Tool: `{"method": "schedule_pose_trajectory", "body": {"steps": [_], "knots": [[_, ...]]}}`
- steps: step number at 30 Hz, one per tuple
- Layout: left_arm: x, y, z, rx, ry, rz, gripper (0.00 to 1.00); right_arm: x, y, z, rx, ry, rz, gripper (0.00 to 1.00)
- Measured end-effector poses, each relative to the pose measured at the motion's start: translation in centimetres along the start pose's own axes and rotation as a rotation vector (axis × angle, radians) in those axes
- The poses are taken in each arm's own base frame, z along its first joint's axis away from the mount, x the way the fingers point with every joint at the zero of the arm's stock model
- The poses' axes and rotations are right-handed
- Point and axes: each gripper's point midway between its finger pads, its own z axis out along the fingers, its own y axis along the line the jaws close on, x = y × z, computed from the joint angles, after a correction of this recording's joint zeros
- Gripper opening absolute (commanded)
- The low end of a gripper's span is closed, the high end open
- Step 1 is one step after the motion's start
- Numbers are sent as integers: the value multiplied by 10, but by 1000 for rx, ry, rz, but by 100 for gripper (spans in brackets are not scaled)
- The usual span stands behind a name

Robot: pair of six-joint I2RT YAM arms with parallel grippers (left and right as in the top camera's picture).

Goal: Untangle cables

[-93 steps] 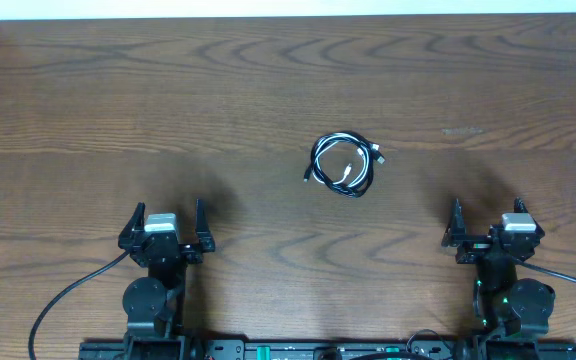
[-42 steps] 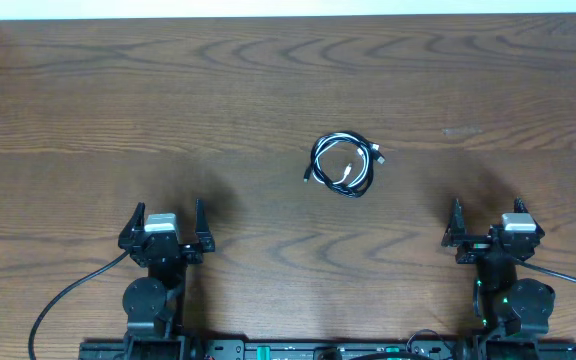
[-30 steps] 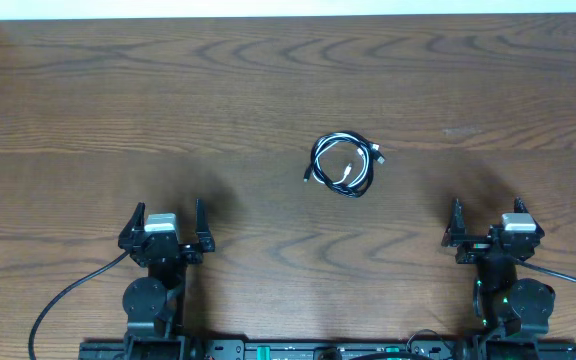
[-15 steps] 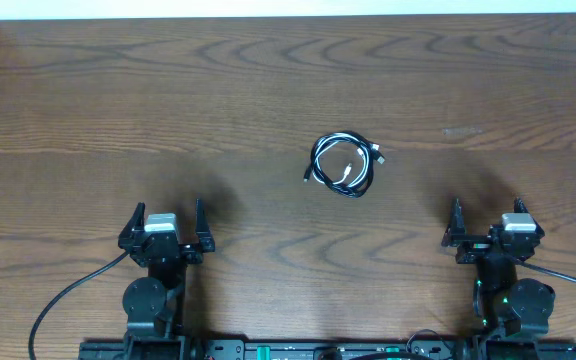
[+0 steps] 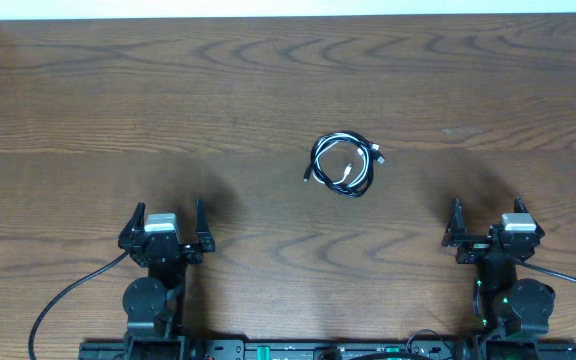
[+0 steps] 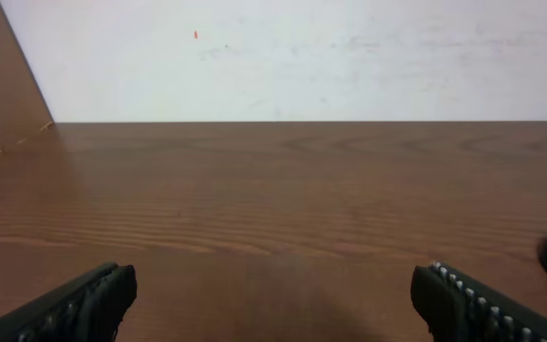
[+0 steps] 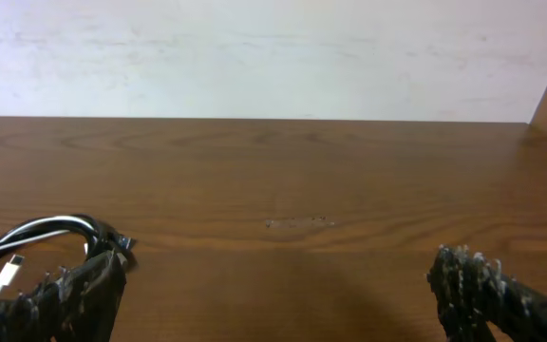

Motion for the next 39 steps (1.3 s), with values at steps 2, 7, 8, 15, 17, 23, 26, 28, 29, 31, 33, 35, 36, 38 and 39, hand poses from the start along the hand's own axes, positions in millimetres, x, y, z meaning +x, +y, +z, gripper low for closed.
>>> {"method": "schedule_pose_trajectory", "body": {"steps": [2, 7, 8, 15, 17, 23, 26, 28, 29, 31, 33, 35, 36, 38, 39], "knots": [[0, 0, 0, 0, 0, 0, 98, 0, 0, 0, 0, 0, 0, 99], [0, 0, 0, 0, 0, 0, 98, 0, 0, 0, 0, 0, 0, 99], [0, 0, 0, 0, 0, 0, 98, 0, 0, 0, 0, 0, 0, 99], [0, 0, 0, 0, 0, 0, 98, 0, 0, 0, 0, 0, 0, 99], [0, 0, 0, 0, 0, 0, 98, 0, 0, 0, 0, 0, 0, 99], [0, 0, 0, 0, 0, 0, 98, 0, 0, 0, 0, 0, 0, 99], [-1, 0, 0, -1, -4, 1, 98, 0, 0, 0, 0, -2, 0, 99], [-2, 0, 0, -1, -8, 1, 98, -4, 0, 0, 1, -19, -1, 99], [-2, 0, 0, -1, -10, 3, 98, -7, 0, 0, 1, -29, -1, 99], [-2, -1, 0, 7, -11, 5, 98, -9, 0, 0, 2, -39, -1, 99], [-2, -6, 0, 32, -10, 9, 98, -12, 0, 0, 1, -49, -2, 99], [-1, -9, 0, 53, -3, 3, 98, -14, 0, 0, -1, -59, -2, 99], [-1, -10, -1, 60, 7, -8, 98, -15, 1, 0, -5, -61, -2, 99], [1, -11, -5, 68, 51, -37, 98, -15, 4, -1, -24, -59, 0, 99], [0, -12, -8, 71, 70, -53, 98, -16, 6, -1, -36, -59, 4, 99]]}}
